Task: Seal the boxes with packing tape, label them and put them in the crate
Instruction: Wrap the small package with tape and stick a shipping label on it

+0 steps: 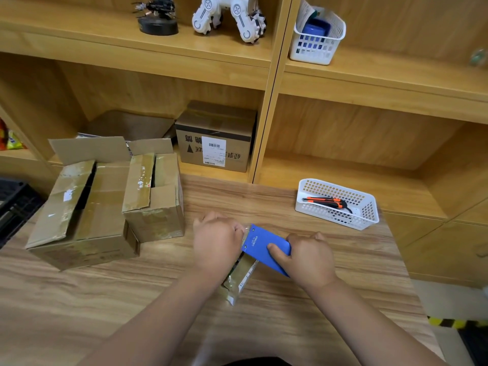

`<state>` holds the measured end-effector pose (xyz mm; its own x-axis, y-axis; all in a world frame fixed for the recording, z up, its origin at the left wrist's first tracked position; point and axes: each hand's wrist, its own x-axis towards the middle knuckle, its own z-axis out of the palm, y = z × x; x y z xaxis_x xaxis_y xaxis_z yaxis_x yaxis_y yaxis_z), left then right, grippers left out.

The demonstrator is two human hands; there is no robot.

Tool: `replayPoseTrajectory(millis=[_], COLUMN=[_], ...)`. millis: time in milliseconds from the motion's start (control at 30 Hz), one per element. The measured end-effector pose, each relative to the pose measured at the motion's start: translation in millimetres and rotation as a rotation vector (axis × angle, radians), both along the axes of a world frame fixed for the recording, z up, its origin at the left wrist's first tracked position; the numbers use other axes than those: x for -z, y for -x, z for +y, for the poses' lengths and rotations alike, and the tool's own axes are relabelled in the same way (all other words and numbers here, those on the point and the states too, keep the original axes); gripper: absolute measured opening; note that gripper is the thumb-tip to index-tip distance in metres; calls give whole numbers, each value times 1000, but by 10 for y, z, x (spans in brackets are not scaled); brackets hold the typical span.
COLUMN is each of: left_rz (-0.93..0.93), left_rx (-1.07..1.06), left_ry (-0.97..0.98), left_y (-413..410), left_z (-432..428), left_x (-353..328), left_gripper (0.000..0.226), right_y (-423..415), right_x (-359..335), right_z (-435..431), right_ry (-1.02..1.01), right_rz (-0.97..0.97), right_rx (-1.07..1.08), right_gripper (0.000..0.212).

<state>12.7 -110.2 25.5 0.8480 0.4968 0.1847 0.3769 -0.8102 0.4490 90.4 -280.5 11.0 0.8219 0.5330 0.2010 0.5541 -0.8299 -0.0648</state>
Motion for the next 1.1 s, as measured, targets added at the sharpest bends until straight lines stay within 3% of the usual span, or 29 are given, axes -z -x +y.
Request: replayPoseTrajectory(millis=[167, 467, 600, 700, 833, 900, 1100], left_rz=[-173, -262, -375, -351, -168, -173, -230], left_rx=[62, 109, 139, 94, -122, -145, -183], left_ry=[-257, -386, -357, -92, 782, 1046, 1211], left_y=[48, 128, 227, 286, 317, 322, 299], left_z=[-50, -58, -95, -149, -109, -88, -21], left_x=[149, 366, 374, 284, 157, 149, 203], left_gripper=[31, 31, 27, 25, 21, 24, 48], right_y=[108, 225, 116, -52, -87, -63, 38], right_x=[-216, -147, -12, 123, 393, 543, 747], right_z=[81, 122, 76, -147, -438, -549, -599], right_ry=[89, 109, 100, 114, 241, 310, 288], right_rz=[119, 192, 238, 235, 243, 270, 358], right_rx=[57, 131, 221, 295, 309, 338, 422], right_gripper=[44, 46, 50, 52, 44, 43, 42])
